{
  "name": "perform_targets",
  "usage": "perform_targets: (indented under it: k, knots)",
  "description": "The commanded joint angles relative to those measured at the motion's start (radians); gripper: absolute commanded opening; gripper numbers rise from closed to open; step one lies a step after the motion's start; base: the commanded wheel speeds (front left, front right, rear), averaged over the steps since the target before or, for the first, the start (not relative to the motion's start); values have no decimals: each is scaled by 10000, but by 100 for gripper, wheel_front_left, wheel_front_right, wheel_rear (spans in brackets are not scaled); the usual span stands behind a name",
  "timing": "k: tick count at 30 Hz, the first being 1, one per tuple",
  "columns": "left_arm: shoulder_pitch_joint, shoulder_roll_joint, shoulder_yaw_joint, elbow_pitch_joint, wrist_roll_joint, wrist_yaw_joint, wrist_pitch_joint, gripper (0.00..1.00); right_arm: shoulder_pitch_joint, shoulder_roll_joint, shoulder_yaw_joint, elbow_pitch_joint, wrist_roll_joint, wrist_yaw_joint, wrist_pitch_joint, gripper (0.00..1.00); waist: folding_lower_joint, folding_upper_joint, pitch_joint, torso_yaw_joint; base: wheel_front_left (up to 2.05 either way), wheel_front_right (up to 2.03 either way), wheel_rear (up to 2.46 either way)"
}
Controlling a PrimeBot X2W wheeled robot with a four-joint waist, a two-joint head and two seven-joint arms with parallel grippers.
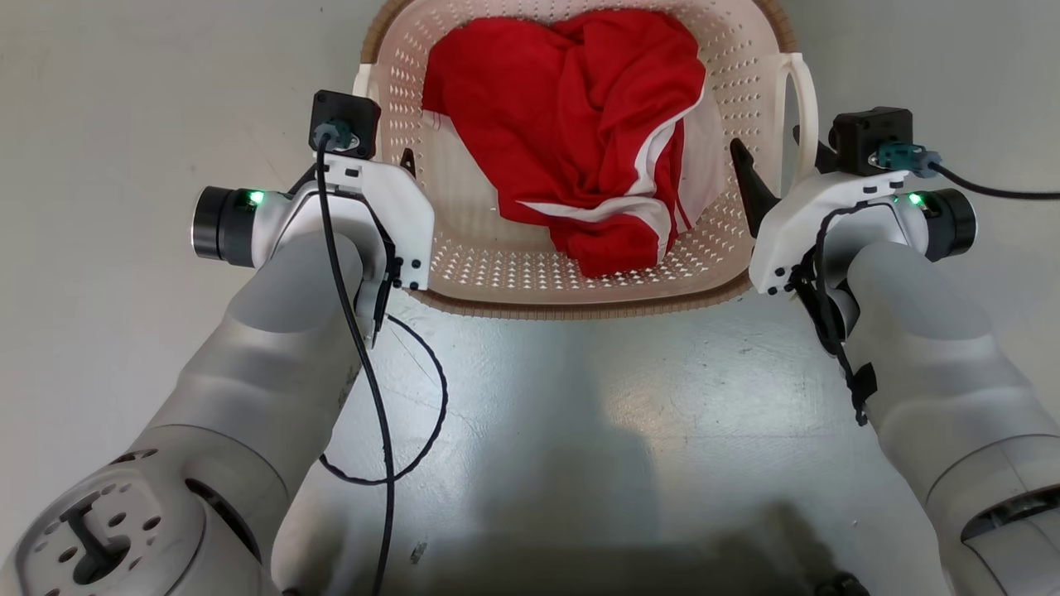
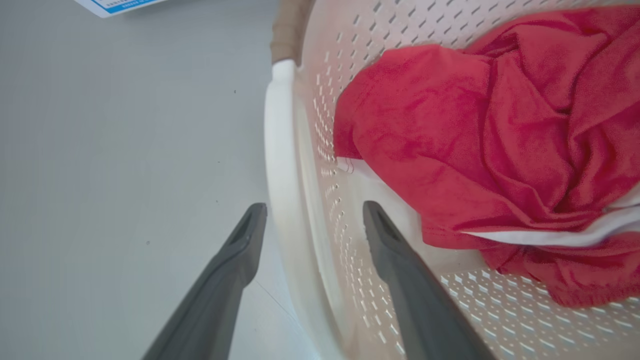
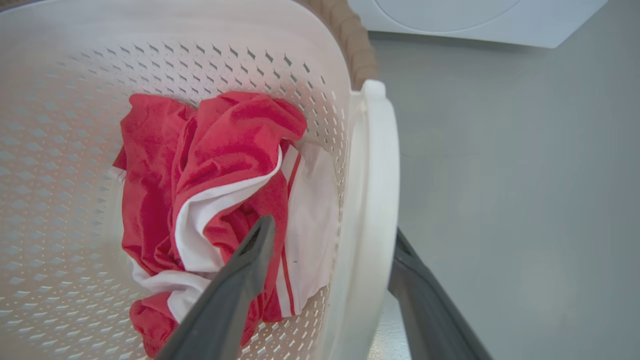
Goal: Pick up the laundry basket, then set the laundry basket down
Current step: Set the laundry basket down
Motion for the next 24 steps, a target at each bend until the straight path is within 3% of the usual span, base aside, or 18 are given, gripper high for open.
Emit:
perform_targets:
  k: [1,10,16,24]
  knots:
    - [-89,166,133,-1,-136,138,-125,100,260,229,65,-47,14,63,-276,100,0,0,-99,-4,0,0,0]
    - [483,187,499,3,-551,91,-719,100,367,229,-320,-30,-323,63,-830,100,0,0,-1032,-106,0,0,0]
    - [746,266,724,7,-683,309,-1105,100,428,229,-897,14,-943,63,-902,100,0,0,-1718,-154,0,0,0]
    - [1211,312,1024,-141,-565,363,-1358,100,1280,229,-1613,-749,-1718,63,-911,100,0,0,-3160,-210,0,0,0]
